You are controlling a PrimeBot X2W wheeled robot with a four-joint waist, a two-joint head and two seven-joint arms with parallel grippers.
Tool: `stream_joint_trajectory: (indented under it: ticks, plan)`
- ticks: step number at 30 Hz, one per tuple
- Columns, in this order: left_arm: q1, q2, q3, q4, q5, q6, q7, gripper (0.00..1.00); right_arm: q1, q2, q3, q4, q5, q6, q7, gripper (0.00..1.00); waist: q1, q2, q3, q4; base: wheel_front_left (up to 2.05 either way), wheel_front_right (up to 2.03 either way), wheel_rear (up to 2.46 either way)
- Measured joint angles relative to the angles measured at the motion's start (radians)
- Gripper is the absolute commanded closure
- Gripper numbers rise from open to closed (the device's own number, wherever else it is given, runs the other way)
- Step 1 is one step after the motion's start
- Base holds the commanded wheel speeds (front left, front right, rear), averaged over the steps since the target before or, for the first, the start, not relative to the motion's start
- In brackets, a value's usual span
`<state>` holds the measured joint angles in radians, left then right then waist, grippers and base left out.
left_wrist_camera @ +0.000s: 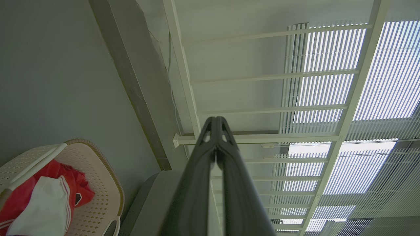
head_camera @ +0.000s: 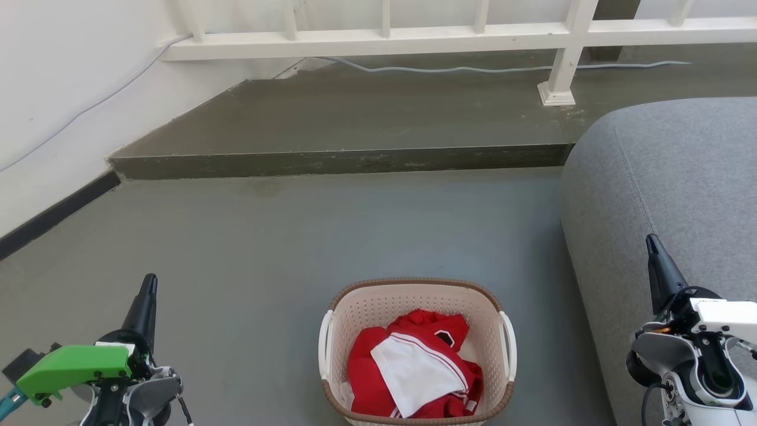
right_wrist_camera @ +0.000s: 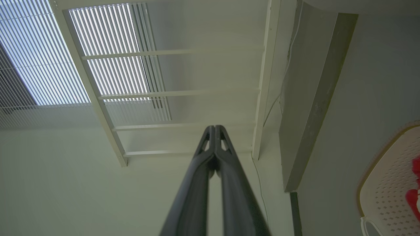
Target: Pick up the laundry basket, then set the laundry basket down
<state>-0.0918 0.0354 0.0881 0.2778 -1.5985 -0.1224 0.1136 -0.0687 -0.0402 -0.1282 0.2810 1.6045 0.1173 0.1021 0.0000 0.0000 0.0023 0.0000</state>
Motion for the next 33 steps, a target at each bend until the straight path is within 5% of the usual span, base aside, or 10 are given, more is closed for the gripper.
stream_joint_trajectory:
  ticks: [33]
  plan:
    - [0.000, 0.000, 0.000, 0.000, 0.000, 0.000, 0.000, 1.00, 0.000, 0.000, 0.000, 0.000, 0.000, 0.000, 0.000, 1.00, 0.0000, 0.0000, 0.000, 0.000, 0.00, 0.00, 0.00]
